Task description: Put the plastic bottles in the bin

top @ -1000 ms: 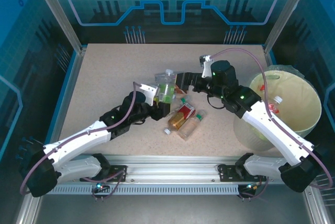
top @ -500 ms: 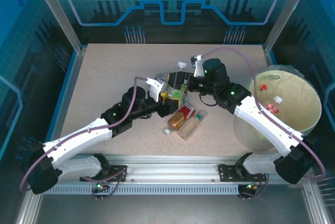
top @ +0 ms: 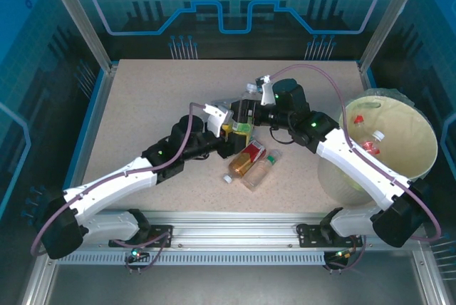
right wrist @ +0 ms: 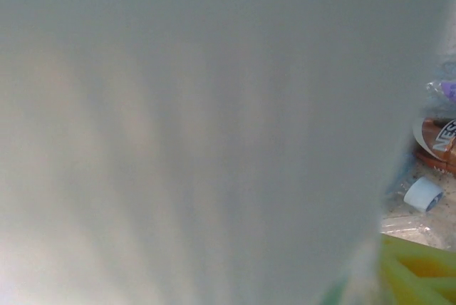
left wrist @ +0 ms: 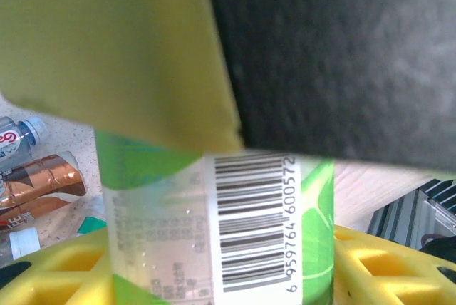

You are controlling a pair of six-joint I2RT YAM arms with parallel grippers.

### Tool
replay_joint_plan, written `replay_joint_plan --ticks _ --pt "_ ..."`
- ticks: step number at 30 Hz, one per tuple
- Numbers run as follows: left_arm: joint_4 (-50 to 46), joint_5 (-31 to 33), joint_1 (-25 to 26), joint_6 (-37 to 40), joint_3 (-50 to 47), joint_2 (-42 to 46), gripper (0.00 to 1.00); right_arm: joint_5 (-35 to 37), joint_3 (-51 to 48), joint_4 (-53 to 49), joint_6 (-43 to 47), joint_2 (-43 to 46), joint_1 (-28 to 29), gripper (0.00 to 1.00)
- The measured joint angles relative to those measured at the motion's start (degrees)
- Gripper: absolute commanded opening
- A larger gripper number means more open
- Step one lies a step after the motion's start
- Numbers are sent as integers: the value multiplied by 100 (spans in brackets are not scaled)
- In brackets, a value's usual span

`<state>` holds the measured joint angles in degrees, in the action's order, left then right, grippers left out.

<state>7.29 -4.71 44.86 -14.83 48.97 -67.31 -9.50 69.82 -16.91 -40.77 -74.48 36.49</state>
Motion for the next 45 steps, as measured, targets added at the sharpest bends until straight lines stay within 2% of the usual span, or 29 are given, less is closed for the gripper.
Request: replay_joint_plan --ticks 8,15,20,28,33,45 --pt "-72 15 4 2 116 -87 44 83 0 -13 72 107 -2 59" --pt "-144 -31 15 -4 243 -232 60 306 -76 -24 107 210 -2 52" --pt "-184 -4 22 -61 243 -236 76 448 -125 -59 199 326 0 48" --pt "-254 -7 22 -155 245 -181 87 975 -164 -114 490 667 22 44" --pt "-254 101 24 -160 236 -59 99 1681 -50 -664 894 955 24 43" --pt "-133 476 -262 -476 2 2 99 3746 741 -2208 1882 2011 -33 42"
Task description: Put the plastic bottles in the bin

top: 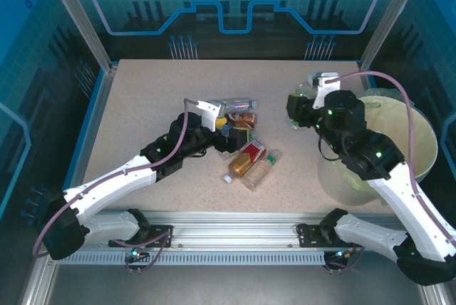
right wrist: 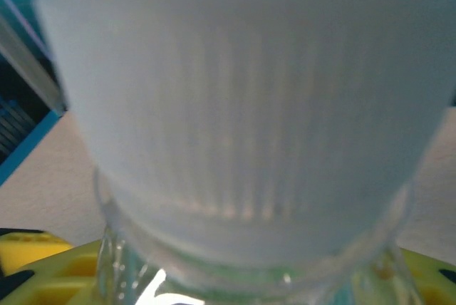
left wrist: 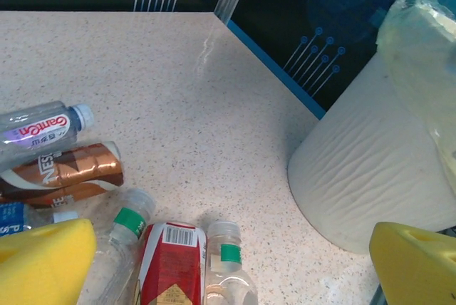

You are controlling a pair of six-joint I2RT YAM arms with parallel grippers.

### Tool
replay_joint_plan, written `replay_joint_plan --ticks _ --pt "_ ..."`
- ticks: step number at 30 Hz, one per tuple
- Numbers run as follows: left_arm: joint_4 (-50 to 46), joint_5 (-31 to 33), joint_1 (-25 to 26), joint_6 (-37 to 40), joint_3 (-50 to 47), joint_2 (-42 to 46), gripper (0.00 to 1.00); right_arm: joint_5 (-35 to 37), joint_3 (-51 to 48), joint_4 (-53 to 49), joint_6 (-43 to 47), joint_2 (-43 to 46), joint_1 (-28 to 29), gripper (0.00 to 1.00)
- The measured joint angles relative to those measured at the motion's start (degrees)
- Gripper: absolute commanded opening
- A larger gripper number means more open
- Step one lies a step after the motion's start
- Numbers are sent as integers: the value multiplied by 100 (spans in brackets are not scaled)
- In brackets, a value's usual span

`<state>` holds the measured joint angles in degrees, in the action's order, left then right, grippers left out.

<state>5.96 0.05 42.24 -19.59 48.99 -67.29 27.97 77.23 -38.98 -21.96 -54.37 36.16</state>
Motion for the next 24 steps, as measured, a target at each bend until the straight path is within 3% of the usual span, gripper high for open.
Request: replay_joint_plan --ticks 11,17,24 --pt "105 175 -210 -321 -234 66 99 2288 612 -1196 807 555 -485 40" --pt "208 216 -282 -612 -278 66 99 2957 494 -1631 966 623 -1816 40" --pt "160 280 -356 -992 -334 66 99 2964 66 -2120 1001 507 -3279 40"
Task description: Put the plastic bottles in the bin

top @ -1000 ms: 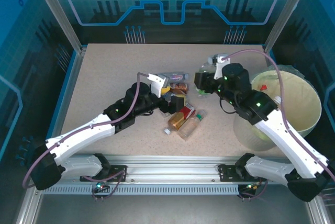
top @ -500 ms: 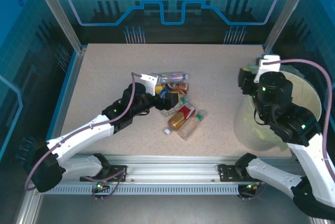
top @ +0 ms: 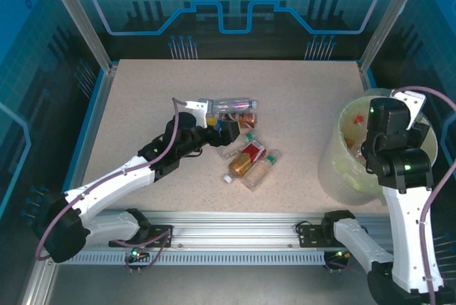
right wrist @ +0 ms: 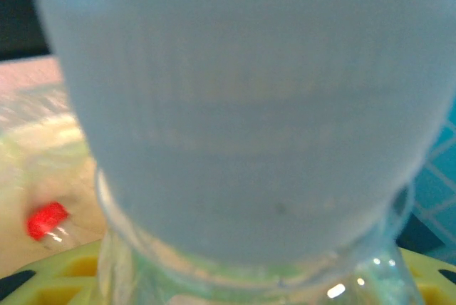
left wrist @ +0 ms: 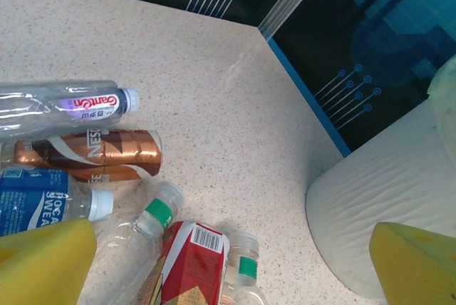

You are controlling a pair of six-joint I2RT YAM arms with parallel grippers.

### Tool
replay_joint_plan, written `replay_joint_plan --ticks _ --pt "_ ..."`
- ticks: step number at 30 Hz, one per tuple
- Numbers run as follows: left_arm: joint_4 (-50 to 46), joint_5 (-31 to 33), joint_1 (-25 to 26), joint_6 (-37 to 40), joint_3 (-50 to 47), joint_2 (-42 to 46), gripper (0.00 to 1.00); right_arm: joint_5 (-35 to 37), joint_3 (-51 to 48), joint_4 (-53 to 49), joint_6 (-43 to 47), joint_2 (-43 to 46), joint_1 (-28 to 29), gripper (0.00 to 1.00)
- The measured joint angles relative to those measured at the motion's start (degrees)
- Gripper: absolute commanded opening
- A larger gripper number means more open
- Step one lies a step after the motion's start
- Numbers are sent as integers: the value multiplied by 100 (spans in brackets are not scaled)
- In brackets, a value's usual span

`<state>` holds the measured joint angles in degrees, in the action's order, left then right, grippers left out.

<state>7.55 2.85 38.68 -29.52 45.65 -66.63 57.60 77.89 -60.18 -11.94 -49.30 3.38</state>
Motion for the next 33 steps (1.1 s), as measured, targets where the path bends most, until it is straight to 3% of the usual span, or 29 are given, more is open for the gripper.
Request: replay_joint_plan --ticks 11,14,16,22,24,33 --pt "-634 37 -59 -579 -87 -48 99 -881 -57 -833 -369 -511 -1696 49" --pt "-949 39 -66 -664 -94 -92 99 -1106 -57 -981 -417 -717 -2000 57" --pt "-1104 39 -66 -704 -149 -101 99 -1228 -57 -1049 -459 -778 -2177 68" --pt "-1335 7 -66 -796 -238 -354 99 -1423 -57 -1182 -496 -881 -2332 94" --pt "-1373 -61 -66 -804 -243 -481 99 -1482 -57 -1185 -487 -890 -2332 98" --pt "-1414 -361 -9 -807 -306 -861 99 -1853 -55 -1150 -496 -699 -2332 100"
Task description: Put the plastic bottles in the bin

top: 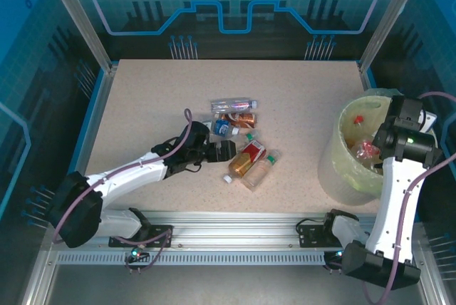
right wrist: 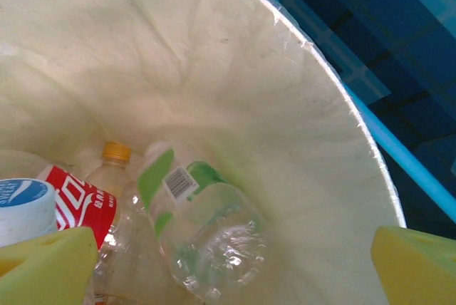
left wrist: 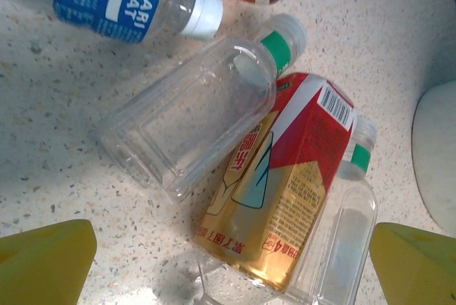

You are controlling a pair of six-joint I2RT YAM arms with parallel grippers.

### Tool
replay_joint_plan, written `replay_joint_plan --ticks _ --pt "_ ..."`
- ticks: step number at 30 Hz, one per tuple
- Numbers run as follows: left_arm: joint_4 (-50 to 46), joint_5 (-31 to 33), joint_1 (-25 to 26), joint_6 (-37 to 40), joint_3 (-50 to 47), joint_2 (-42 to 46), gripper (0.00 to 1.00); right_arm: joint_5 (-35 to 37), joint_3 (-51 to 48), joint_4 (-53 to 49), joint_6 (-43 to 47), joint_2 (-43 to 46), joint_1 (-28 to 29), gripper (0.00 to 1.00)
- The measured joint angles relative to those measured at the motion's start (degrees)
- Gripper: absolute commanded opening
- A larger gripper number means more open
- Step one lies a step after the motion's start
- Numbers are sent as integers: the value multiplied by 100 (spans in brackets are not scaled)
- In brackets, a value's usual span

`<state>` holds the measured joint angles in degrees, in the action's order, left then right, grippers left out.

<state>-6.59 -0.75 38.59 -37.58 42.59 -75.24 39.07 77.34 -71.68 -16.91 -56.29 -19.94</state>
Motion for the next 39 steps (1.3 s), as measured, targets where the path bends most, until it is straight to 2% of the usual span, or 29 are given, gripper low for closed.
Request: replay_joint_plan --ticks 4,9,17,24,33,39 --pt "44 -186 136 4 -2 -258 99 -125 35 63 -2 188 76 100" --pt "85 -358 328 61 7 -643 95 -407 61 282 -120 555 505 100" --pt "85 -431 599 214 251 -1250 92 -1648 -133 1036 -595 1292 1482 100" --pt "83 -511 654 212 280 -1534 91 -2483 -216 1648 -826 1340 2092 100" --pt "26 -557 699 205 693 -2046 90 -3064 -647 2267 -953 1349 2546 100" --pt "-46 -560 754 201 800 -2157 71 -3705 -1338 3178 -1248 1355 3091 100"
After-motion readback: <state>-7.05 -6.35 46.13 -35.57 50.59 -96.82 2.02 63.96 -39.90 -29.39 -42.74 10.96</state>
